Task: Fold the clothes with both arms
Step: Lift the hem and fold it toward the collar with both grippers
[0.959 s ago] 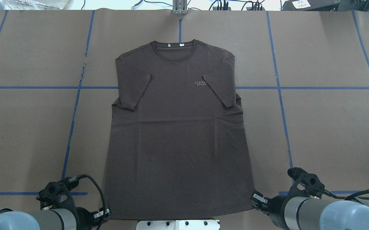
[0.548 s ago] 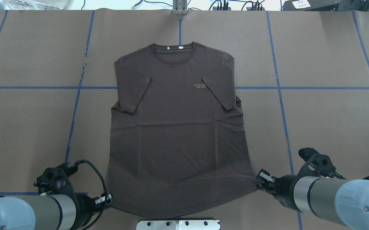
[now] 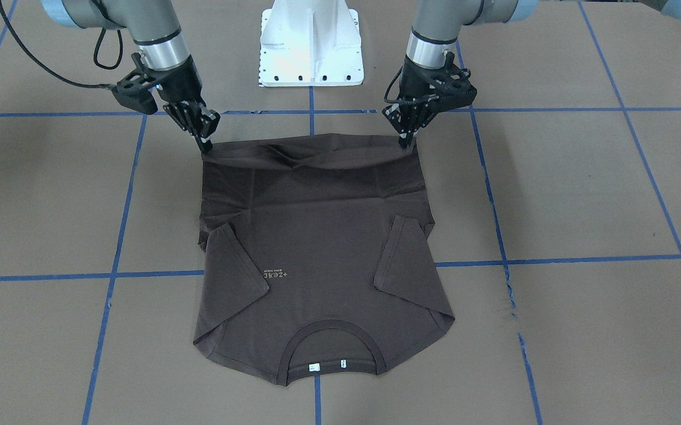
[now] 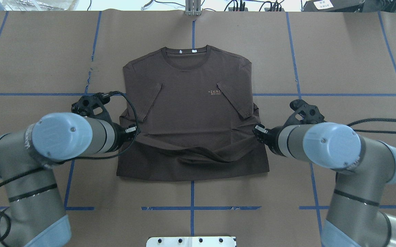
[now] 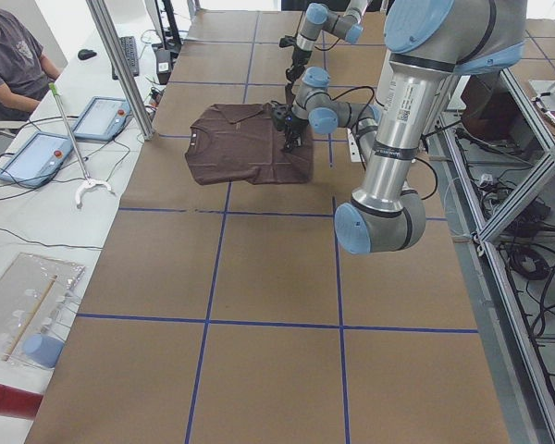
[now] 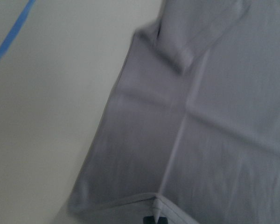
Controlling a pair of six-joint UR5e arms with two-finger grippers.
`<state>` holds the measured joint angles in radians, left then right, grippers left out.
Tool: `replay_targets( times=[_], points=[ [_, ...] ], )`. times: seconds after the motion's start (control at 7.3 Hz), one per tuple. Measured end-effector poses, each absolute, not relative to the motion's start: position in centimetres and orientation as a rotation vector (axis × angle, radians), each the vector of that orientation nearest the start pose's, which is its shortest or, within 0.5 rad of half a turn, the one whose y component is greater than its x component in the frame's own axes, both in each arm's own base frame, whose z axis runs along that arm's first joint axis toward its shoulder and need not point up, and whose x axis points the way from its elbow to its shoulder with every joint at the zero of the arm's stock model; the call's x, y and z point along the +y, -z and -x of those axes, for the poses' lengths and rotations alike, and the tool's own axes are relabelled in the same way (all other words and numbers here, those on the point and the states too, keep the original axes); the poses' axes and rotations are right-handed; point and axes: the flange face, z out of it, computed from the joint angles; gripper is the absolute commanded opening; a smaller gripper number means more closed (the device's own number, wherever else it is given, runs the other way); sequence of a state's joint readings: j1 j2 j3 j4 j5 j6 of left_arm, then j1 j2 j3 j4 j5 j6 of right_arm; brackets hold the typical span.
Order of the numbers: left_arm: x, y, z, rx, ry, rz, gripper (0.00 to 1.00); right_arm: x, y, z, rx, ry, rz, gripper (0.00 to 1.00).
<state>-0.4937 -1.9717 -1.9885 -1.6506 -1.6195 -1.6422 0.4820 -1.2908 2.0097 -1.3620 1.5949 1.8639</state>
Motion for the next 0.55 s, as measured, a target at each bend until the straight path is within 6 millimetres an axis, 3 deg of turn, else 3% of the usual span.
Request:
replay_targets(
  times=[0.27,0.41,0.55],
  points=[
    [-47.1,-27.8,-43.2,0.883,0.562,-0.231,0.00,-48.8,-28.5,43.4,-0.896,-0.730,-0.115,0.00],
    [-50.7,-28.7,-42.9,0.879,0.590,-0.260,0.00,-53.8,-28.0,43.6,-0.866,-0.740,-0.127,0.00],
    [-53.6,-29.2,-43.2,0.867,0.606,-0.280,0.00,-57.7,-27.8,44.5,-0.831,-0.746,-0.130,0.00]
  ],
)
